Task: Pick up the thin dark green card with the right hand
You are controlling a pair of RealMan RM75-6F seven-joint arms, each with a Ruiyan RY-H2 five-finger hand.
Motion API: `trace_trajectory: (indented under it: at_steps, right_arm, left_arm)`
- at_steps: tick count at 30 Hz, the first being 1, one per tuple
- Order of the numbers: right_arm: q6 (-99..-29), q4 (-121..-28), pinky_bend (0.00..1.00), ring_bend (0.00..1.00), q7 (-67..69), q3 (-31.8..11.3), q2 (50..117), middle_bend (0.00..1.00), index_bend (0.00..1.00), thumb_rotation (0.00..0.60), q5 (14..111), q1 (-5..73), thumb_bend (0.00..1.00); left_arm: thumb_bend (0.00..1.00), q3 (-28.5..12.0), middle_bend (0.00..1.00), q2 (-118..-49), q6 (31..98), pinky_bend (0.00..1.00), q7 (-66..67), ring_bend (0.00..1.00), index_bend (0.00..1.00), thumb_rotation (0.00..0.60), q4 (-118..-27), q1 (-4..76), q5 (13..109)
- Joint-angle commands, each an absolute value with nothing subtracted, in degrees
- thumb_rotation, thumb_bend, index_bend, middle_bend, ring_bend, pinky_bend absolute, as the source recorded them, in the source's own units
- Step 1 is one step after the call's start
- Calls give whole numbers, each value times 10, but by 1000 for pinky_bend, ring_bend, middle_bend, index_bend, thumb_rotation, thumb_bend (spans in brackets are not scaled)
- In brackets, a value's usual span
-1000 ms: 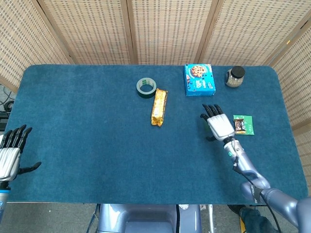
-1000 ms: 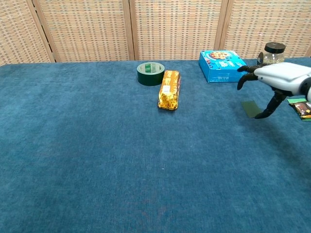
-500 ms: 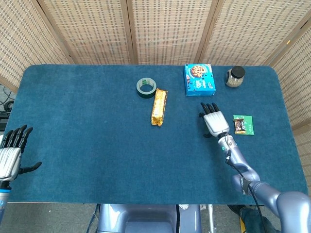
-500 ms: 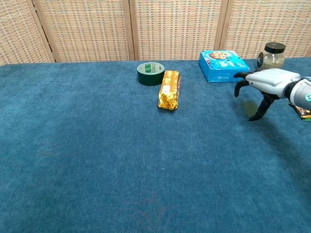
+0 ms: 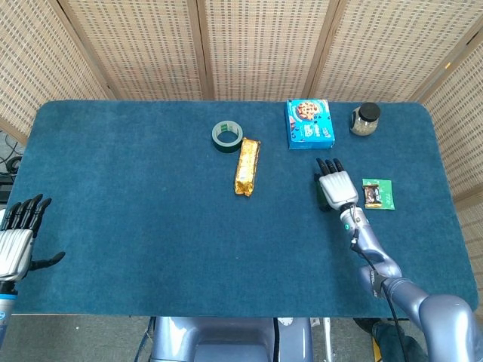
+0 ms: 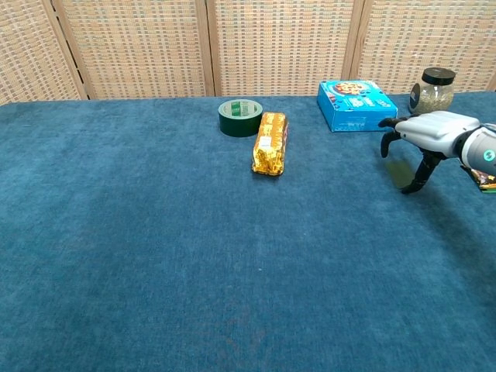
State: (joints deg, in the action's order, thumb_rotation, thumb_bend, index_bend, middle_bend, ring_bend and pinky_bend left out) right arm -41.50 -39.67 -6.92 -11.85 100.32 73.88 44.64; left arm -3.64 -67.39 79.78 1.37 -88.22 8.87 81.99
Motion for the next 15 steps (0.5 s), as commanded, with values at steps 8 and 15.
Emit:
trace_trajectory:
  at_steps: [8,15]
  right_arm:
    - [-413,-378,0,0,-74,-113,1009,0,312,600,738,450,151]
    - [-409,-348,0,0,-84,-112,1022,0,323,600,734,457,234]
  left_arm:
    - [0,-36,0,-673,795,0,11,0,0,600,-882,90,819]
    - [0,-35,0,-673,793,0,11,0,0,600,-882,91,819]
